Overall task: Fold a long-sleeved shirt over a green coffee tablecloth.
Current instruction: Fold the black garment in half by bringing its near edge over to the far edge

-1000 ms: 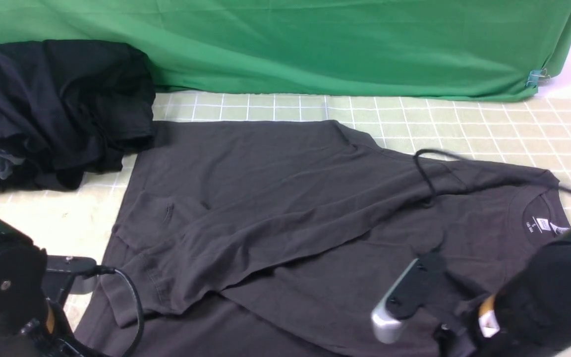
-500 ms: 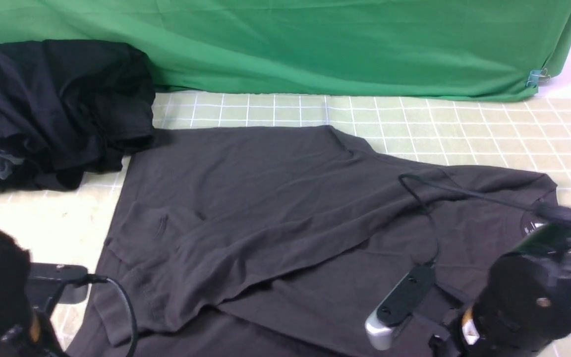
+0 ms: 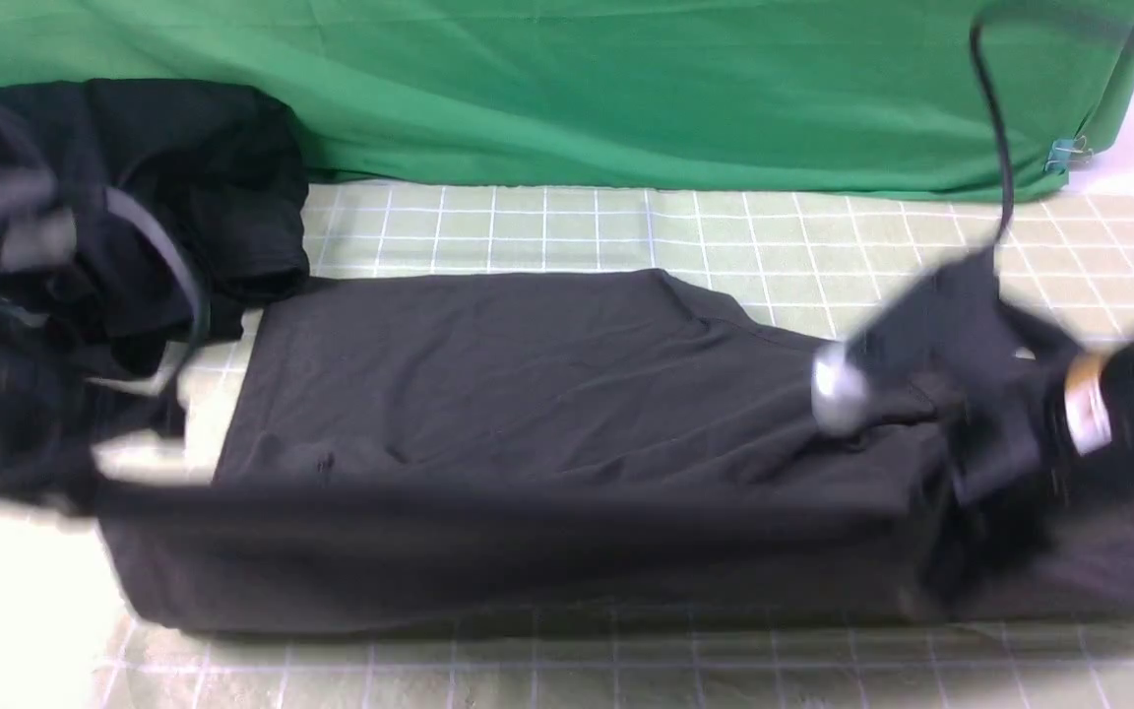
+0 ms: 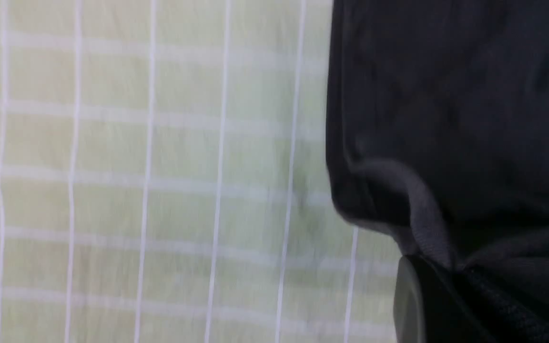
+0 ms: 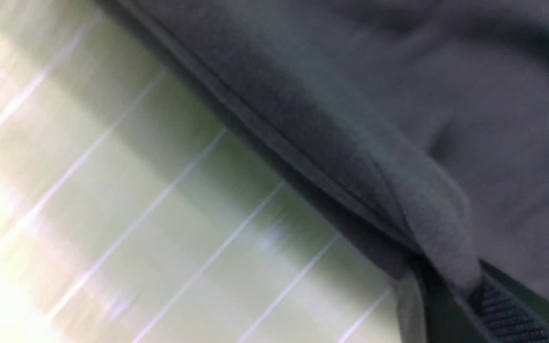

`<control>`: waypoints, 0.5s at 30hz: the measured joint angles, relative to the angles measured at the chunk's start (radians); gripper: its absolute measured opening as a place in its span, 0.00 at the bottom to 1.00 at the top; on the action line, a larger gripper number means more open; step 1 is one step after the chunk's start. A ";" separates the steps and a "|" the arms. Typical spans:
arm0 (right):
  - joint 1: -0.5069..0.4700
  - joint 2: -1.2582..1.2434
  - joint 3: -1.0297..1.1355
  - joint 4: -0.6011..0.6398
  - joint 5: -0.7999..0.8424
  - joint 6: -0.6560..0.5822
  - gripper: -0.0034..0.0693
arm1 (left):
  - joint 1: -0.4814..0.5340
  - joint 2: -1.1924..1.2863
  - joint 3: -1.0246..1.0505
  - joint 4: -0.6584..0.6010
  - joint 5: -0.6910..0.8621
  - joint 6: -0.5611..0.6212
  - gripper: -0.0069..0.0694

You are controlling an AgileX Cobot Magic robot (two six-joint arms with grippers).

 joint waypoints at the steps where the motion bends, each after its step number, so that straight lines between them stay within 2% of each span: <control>1: -0.020 0.027 -0.035 0.000 -0.003 -0.016 0.09 | 0.022 0.027 -0.030 -0.016 -0.021 0.018 0.11; 3: -0.066 0.107 -0.120 0.001 -0.017 -0.046 0.09 | 0.095 0.139 -0.115 -0.078 -0.071 0.081 0.11; 7: -0.131 0.284 -0.290 0.000 -0.043 -0.066 0.09 | 0.151 0.329 -0.274 -0.145 -0.120 0.161 0.11; 15: -0.178 0.588 -0.576 -0.011 -0.065 -0.071 0.09 | 0.167 0.711 -0.626 -0.091 -0.133 0.181 0.11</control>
